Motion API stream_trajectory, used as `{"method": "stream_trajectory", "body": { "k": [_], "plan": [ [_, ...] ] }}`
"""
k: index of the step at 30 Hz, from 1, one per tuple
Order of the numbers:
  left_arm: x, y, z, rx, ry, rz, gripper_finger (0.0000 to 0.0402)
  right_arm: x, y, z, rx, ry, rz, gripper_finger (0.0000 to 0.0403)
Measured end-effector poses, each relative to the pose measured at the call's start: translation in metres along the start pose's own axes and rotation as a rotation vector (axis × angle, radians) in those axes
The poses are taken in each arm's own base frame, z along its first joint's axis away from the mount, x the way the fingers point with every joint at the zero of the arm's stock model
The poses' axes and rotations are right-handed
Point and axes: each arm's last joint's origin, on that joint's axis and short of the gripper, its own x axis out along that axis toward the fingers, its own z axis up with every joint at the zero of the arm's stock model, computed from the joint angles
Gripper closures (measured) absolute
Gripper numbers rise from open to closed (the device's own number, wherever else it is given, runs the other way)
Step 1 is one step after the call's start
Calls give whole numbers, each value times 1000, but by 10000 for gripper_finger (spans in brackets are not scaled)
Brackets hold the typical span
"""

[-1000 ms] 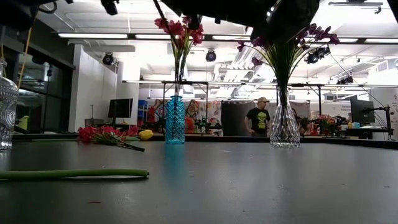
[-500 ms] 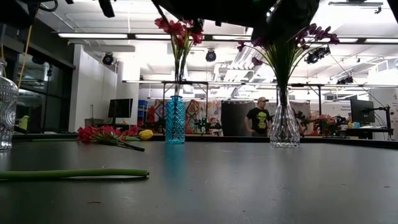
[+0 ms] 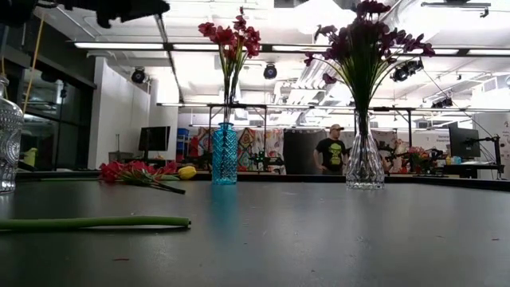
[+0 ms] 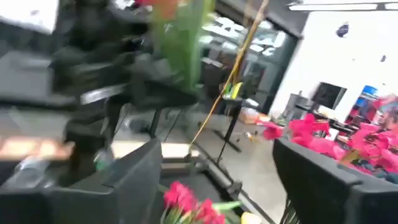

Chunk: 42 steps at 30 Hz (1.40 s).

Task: Sort flowers into vase by color
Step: Put the bottom red flowers into the blue vase

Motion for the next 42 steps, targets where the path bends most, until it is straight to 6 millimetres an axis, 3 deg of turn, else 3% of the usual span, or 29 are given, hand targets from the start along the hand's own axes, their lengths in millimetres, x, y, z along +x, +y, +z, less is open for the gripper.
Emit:
{"method": "stream_trajectory", "body": {
  "k": [7, 14, 20, 27, 35, 42],
  "plan": [
    [15, 20, -4, 15, 29, 161, 401, -42, 18, 22, -64, 50, 84, 70],
    [50, 48, -19, -54, -37, 95, 401, -91, 40, 41, -168, 77, 20, 69],
    [79, 77, -41, -77, -27, 105, 401, -116, 50, 47, -166, 92, 5, 69],
    [99, 96, -51, -203, -170, 41, 401, -125, 53, 49, -166, 99, -3, 69],
    [118, 92, -72, -227, -90, 17, 401, -124, 53, 49, -165, 100, -5, 69],
    [130, 89, -75, -226, -94, -13, 401, -124, 53, 49, -166, 100, -5, 69]
  ]
}}
